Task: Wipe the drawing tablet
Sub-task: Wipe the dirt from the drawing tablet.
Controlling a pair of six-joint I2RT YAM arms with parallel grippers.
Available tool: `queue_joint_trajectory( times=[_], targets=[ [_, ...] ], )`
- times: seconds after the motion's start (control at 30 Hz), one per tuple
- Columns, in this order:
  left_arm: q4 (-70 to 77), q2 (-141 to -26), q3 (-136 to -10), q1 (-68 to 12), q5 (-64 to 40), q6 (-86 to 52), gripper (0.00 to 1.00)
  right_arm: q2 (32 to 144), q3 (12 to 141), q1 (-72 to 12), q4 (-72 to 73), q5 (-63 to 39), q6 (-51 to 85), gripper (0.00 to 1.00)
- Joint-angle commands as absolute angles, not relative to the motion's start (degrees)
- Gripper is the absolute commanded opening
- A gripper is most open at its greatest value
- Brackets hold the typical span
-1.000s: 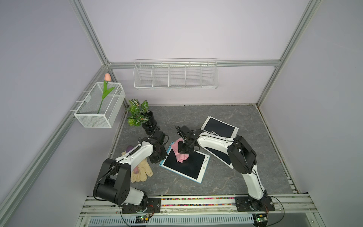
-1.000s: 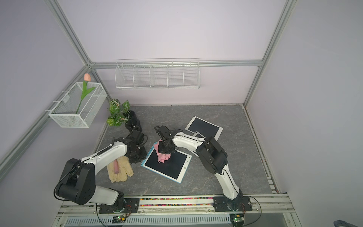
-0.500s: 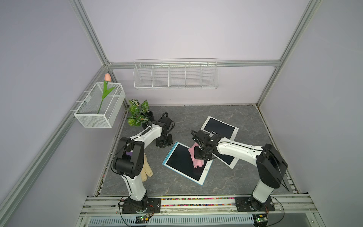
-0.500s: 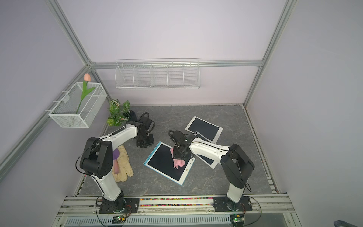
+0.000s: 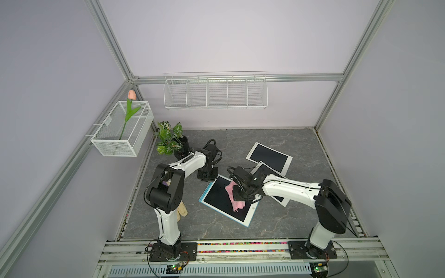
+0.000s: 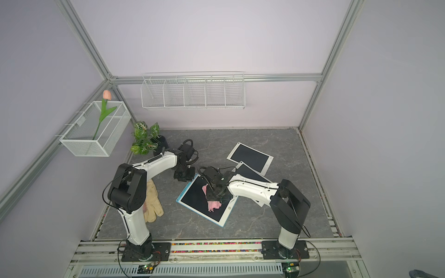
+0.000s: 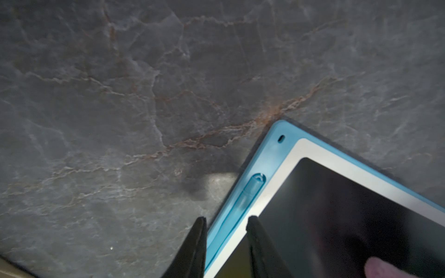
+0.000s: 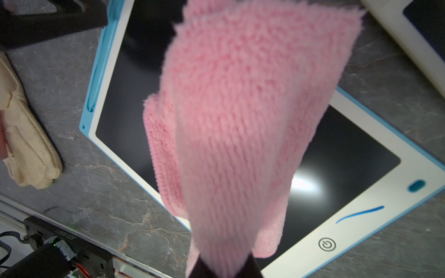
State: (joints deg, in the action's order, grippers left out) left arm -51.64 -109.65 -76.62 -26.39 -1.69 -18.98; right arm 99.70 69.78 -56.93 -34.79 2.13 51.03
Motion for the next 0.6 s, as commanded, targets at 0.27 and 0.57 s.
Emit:
queue_joint_trajectory(
  times=[0.27, 0.57],
  targets=[
    [-52.73, -111.59, -77.69, -27.84, 0.88, -17.73, 0.31, 99.76, 68.98, -57.95, -33.71, 3.43, 54.11, 0.07],
    [-52.41, -112.87, -76.50, -28.13, 2.07, -18.54, 0.28, 102.21, 69.81, -58.96, -32.58, 2.58, 54.23, 0.07]
  ],
)
